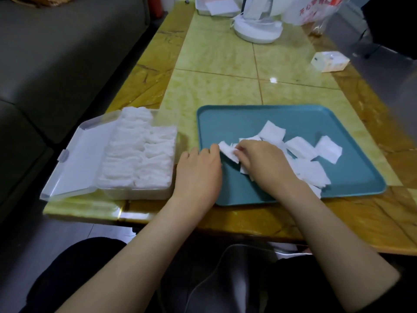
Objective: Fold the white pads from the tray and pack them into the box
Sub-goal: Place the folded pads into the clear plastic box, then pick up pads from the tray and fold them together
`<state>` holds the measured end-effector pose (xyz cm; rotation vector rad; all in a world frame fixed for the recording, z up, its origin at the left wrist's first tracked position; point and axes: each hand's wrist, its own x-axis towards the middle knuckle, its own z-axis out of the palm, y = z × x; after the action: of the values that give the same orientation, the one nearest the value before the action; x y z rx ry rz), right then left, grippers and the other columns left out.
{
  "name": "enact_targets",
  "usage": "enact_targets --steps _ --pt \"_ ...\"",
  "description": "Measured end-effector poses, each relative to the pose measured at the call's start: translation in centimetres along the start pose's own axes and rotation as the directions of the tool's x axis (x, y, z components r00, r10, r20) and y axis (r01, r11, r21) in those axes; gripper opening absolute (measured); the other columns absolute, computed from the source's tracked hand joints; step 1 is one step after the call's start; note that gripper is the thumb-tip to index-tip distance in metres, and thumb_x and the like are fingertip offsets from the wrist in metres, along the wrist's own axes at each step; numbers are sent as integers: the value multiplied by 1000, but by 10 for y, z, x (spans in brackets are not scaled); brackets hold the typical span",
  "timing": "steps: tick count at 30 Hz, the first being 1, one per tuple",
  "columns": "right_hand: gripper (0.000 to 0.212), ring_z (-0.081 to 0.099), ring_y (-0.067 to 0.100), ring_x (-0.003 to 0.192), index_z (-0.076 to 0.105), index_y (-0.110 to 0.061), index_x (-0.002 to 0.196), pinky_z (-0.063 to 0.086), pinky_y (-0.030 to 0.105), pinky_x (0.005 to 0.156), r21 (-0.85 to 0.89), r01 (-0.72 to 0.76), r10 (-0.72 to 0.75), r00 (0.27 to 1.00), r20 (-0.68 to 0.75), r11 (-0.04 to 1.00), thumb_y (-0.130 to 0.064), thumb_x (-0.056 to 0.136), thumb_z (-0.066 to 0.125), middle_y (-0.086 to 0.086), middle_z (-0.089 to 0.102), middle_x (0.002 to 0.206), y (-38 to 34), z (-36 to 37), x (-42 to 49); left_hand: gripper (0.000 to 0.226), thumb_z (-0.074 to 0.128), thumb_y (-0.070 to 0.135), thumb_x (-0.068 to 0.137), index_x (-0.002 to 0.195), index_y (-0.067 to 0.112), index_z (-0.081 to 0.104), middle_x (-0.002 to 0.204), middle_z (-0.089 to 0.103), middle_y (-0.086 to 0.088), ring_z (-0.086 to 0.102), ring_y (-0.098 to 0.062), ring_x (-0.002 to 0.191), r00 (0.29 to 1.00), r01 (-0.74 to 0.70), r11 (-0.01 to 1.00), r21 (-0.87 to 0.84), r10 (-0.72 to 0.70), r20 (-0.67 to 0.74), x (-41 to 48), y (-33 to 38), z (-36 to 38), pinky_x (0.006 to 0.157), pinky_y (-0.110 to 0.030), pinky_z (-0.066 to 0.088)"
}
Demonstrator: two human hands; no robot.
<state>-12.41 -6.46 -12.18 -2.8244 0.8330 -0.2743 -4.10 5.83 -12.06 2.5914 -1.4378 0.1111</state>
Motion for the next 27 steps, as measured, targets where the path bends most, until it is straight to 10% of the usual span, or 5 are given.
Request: enact_targets --steps 13,21,27 --pt "24 55 14 81 66 -13 91 43 27 78 439 24 20 995 -95 898 -33 93 54 3 60 90 -6 -6 -7 29 45 31 99 125 20 50 105 64 -2 52 -26 108 988 103 890 -445 -144 -60 13 7 -4 90 -38 36" --pt "9 51 7 73 51 -20 89 39 11 64 603 128 242 836 -493 788 -27 95 52 -7 56 82 -14 -27 -12 28 58 12 92 116 23 50 79 51 11 56 -4 69 968 97 534 -840 -247 -45 18 4 -11 58 -10 41" --pt "9 51 4 74 57 -14 92 38 8 67 571 155 84 925 -370 806 -23 93 56 -4 57 88 -21 -13 -14 28 61 10 90 111 23 49 79 55 6 63 -9 71 960 74 382 -921 -277 -38 18 3 -16 63 -16 49"
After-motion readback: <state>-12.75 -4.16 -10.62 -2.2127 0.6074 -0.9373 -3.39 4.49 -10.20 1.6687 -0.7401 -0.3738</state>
